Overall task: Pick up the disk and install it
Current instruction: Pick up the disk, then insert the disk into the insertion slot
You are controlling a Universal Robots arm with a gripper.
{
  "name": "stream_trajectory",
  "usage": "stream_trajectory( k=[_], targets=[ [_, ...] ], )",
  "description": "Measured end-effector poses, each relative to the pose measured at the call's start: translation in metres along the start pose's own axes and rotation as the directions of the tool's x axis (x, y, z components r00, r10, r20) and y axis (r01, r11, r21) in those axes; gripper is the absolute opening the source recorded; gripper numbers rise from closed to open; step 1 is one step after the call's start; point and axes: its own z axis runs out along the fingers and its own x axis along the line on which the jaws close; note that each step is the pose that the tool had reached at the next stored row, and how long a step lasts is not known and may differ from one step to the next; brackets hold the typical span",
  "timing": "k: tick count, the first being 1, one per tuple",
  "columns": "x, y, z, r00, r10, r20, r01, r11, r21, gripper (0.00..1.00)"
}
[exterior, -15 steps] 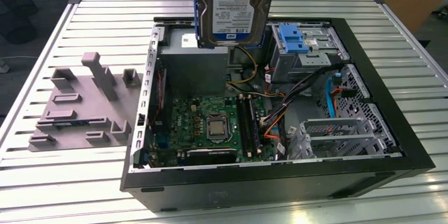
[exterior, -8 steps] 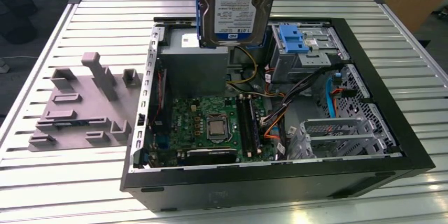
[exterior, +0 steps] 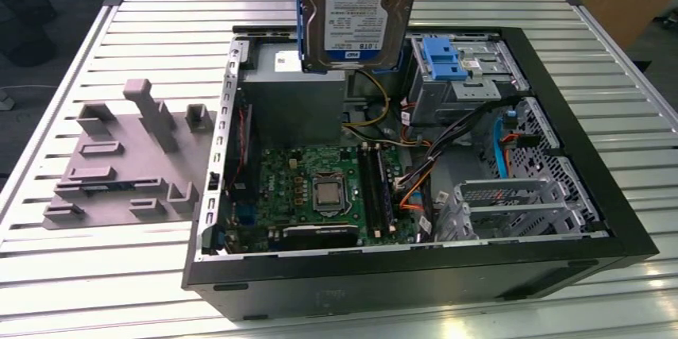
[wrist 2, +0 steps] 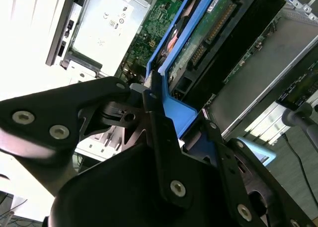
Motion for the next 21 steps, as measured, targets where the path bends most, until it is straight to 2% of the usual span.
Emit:
stream_trajectory(
  k=[15, 17, 21],
  targets=[
    [0.0009, -0.0008, 0.0000, 1.0000, 0.000, -0.0001, 0.000, 1.0000, 0.0000, 0.36],
    [0.0064, -0.0007, 0.0002, 1.0000, 0.000, 0.0000, 0.000, 1.0000, 0.0000, 0.36],
    [0.0256, -0.0010, 0.0011, 1.0000, 0.000, 0.0000, 0.000, 1.0000, 0.0000, 0.36]
  ],
)
